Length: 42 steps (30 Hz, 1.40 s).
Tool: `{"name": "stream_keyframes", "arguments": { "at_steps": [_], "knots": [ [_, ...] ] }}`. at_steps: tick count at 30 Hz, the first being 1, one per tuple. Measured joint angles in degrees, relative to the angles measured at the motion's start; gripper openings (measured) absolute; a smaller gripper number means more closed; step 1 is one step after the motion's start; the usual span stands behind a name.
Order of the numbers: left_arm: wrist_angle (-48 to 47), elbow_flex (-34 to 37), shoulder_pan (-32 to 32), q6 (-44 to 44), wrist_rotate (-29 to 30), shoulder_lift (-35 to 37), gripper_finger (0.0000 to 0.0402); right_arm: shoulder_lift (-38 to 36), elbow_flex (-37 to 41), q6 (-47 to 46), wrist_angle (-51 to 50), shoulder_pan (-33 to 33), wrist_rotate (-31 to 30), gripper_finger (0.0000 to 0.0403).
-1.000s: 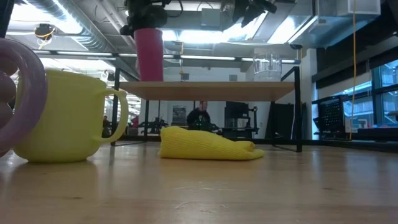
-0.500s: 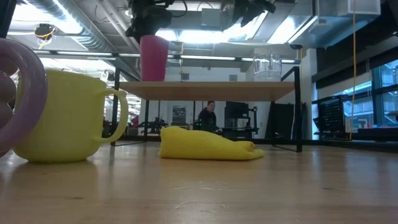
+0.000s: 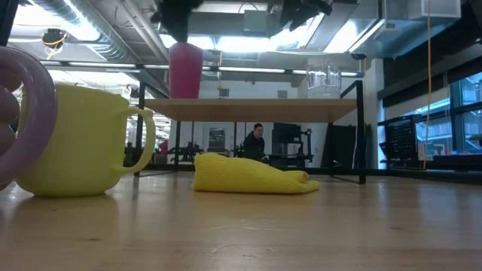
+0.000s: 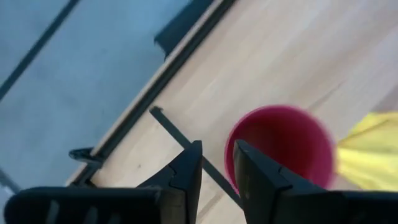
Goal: Stack small to large cups/mugs on shelf
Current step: Put the purple mug near the pink cup on the shelf
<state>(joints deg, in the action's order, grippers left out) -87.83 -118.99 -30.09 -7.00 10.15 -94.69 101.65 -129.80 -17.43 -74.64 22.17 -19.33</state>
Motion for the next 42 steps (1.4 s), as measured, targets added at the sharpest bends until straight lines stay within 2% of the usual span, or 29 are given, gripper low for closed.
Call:
{"name": "stream_keyframes", "arguments": {
  "at_steps": [4, 8, 11, 15, 20, 26, 31, 36, 42],
  "knots": [
    [-1.8, -5.9, 3.4, -1.6, -0.6, 2.6, 0.0085, 0.0, 0.0, 1.4, 2.7, 0.0, 1.8, 0.0173],
    [-2.1, -4.5, 11.3, -8.1, -0.9, 7.3, 0.0085, 0.0, 0.0, 3.0, 3.7, 0.0, 3.8, 0.0173],
    [-2.2, 0.8, 20.3, -14.7, 1.2, 11.1, 0.0085, 0.0, 0.0, 4.1, 3.7, 0.0, 5.3, 0.0173],
    [-2.3, 12.7, 33.3, -24.5, 5.4, 15.3, 0.0085, 0.0, 0.0, 4.5, 3.7, 0.0, 8.6, 0.0173],
    [-2.3, 25.8, 48.0, -36.3, 3.7, 18.5, 0.0085, 0.0, 0.0, 4.7, 3.4, 0.0, 9.1, 0.0173],
    [1.3, 35.6, 61.4, -52.0, 2.0, 20.0, 0.0085, 0.0, 0.0, 4.9, 2.0, 0.0, 10.9, 0.0173],
    [13.3, 43.4, 67.4, -60.9, 2.4, 19.7, 0.01, 0.0, 0.0, 4.6, 2.0, -0.4, 12.5, 0.0173],
    [20.4, 50.8, 70.6, -71.3, 2.3, 19.5, 0.0127, 0.0, 0.0, 4.5, 2.0, -0.6, 12.5, 0.0173],
    [27.2, 56.4, 73.9, -78.7, 1.6, 19.3, 0.0138, 0.0, 0.0, 4.5, 2.0, -0.7, 12.5, 0.0173]
  ]
}}
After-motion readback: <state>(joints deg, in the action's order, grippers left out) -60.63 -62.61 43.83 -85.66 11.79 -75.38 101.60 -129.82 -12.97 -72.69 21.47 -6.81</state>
